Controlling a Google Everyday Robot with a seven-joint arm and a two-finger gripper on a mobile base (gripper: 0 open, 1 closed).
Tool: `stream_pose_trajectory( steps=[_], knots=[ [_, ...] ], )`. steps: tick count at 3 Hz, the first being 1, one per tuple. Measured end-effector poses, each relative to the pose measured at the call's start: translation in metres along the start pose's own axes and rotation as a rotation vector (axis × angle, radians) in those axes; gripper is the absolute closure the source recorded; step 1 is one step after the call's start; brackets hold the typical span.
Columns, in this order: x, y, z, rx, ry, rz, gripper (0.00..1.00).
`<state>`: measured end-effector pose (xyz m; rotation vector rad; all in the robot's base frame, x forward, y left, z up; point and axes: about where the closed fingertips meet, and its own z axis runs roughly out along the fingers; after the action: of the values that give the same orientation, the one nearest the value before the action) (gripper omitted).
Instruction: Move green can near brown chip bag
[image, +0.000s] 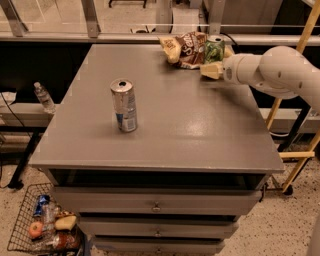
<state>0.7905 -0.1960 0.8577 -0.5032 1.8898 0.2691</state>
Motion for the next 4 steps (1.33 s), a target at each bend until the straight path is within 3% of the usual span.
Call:
stream_pose_trajectory(
  steps=[3, 4],
  knots=[
    [0.0008, 0.0051, 0.0046, -0.009, 0.002, 0.0, 0.36],
    [0.0013, 0.008, 0.0073, -0.014, 0.003, 0.0, 0.04]
  ],
)
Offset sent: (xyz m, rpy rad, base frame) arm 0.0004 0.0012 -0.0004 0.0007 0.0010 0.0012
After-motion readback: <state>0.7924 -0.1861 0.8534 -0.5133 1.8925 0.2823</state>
